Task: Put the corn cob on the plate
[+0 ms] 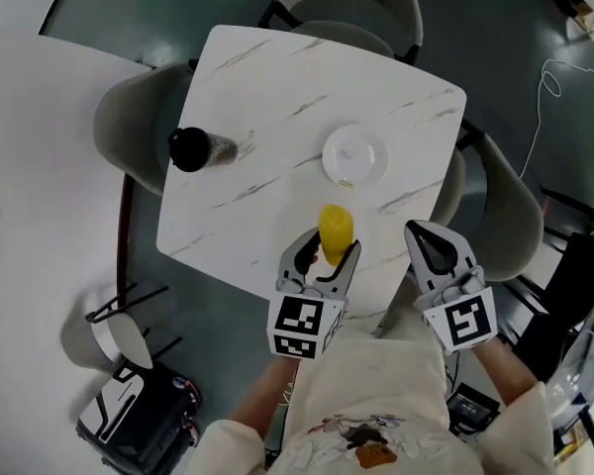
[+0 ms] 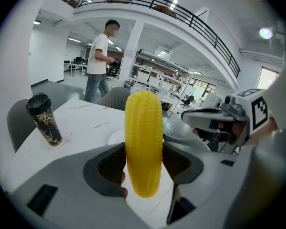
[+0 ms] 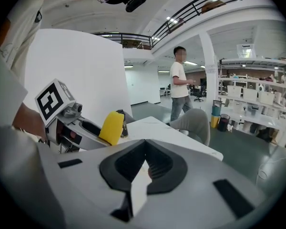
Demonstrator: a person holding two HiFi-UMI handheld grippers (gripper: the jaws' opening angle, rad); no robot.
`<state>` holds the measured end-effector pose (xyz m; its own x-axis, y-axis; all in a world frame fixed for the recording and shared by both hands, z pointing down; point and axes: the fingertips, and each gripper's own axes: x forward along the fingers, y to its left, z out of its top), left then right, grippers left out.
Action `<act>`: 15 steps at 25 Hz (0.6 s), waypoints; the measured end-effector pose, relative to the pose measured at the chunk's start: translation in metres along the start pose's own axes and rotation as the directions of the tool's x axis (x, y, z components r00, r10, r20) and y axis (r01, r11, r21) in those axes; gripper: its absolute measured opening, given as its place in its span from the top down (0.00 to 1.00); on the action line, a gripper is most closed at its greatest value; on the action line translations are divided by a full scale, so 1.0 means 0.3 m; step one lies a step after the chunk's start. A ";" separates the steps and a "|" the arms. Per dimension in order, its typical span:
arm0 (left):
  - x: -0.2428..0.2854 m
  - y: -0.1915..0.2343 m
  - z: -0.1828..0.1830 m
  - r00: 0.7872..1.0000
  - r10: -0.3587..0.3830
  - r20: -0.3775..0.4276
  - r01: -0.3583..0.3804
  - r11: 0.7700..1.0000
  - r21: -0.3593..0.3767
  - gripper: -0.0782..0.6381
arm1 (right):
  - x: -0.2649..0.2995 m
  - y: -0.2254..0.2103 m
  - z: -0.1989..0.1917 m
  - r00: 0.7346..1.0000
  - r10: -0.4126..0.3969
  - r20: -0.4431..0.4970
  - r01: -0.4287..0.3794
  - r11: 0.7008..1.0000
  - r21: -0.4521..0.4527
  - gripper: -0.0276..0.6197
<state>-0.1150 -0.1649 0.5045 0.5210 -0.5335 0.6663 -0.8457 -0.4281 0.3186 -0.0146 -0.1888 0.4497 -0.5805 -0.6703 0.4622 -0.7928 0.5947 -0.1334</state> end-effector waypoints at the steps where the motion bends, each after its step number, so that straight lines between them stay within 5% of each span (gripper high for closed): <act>1: 0.015 0.011 0.002 1.000 -0.002 -0.003 0.002 1.000 0.002 0.56 | 0.016 -0.007 -0.004 1.000 -0.004 0.002 0.004 1.000 -0.004 0.95; 15: 0.262 0.131 -0.069 0.992 -0.035 -0.120 0.032 0.999 -0.026 0.56 | 0.246 -0.096 -0.156 0.998 -0.057 -0.041 0.057 0.998 0.003 0.95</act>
<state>-0.1099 -0.2086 0.5832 0.5329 -0.4269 0.7306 -0.8311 -0.4261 0.3572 -0.0259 -0.2345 0.5288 -0.5264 -0.6846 0.5042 -0.8254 0.5539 -0.1096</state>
